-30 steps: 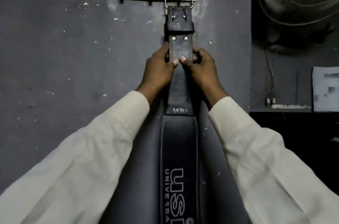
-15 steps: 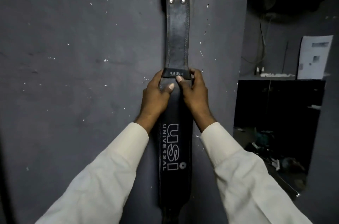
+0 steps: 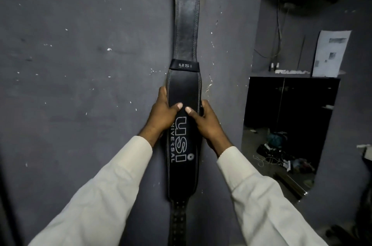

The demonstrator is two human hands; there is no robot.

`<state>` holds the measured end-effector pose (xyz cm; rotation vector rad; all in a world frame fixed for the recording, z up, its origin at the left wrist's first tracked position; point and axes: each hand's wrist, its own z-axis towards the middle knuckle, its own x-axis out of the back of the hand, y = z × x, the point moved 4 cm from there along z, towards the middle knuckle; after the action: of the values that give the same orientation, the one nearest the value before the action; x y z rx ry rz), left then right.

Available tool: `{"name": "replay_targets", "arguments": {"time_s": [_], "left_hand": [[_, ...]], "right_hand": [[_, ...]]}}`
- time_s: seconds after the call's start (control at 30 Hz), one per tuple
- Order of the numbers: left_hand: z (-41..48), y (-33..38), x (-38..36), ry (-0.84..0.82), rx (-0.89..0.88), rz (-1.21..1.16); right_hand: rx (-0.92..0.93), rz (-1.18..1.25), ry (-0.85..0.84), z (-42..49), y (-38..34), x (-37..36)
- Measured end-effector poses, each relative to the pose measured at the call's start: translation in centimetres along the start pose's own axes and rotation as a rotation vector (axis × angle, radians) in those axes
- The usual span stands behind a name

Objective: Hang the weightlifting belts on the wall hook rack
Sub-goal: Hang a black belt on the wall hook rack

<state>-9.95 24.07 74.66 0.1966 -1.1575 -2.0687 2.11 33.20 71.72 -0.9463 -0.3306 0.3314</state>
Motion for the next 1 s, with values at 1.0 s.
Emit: {"name": "replay_targets", "arguments": {"time_s": [1.0], "left_hand": [[-10.7,-14.5,-3.3,-0.087,0.146,0.093]], "right_hand": [[-0.332,0.085,-0.059,-9.9,14.1,-1.0]]}}
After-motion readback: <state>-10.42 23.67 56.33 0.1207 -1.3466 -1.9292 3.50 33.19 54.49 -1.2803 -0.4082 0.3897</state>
